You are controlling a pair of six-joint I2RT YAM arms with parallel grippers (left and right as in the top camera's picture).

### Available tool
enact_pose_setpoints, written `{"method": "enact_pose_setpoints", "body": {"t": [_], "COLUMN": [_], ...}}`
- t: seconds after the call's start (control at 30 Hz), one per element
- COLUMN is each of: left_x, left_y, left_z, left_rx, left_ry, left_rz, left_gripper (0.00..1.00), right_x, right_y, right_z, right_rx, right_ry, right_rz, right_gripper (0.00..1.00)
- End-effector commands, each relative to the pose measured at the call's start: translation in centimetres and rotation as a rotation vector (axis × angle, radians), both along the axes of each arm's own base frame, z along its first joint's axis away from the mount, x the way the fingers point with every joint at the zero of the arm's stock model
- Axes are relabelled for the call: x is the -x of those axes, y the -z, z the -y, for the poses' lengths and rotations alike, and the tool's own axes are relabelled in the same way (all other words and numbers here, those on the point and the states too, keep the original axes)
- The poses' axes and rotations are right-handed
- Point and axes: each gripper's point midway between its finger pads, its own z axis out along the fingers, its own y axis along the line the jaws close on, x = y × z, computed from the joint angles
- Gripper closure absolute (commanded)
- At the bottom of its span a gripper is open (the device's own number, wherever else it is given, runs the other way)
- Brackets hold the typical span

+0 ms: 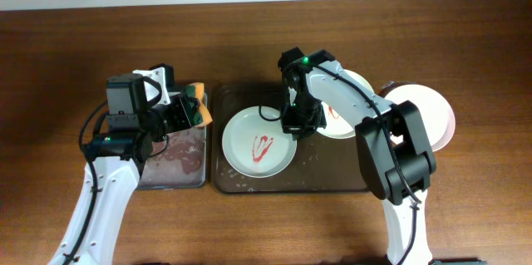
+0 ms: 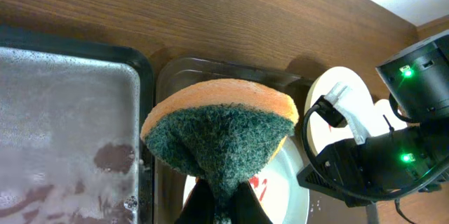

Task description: Clean dirty plates on tray and stack at the side

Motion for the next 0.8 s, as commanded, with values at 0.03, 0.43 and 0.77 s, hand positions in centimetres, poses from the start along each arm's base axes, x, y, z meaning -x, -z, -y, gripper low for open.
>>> {"method": "enact_pose_setpoints", "body": {"t": [0.03,0.43,0.77], "left_x": [0.0,3.0,2.1], "left_y": [-1.1,7.0,4.9], "left_z": [0.0,-10.0,0.3], "left_rx": [-0.038,-0.544,-0.364], "left_ry": [0.054,-0.265,0.037], "left_rz": [0.066,-0.274,-0.208], "left_gripper": [1.00,1.00,1.00], "right_x": [0.0,0.1,0.2], "right_y": [-0.1,-0.1,-0.2], "right_z": [0.3,0.4,0.4], "right_rx": [0.006,0.007,0.010], "right_ry": [0.016,0.016,0.015], "right_rz": [0.001,0.000,-0.007], "right_gripper": [0.96,0.96,0.96]}}
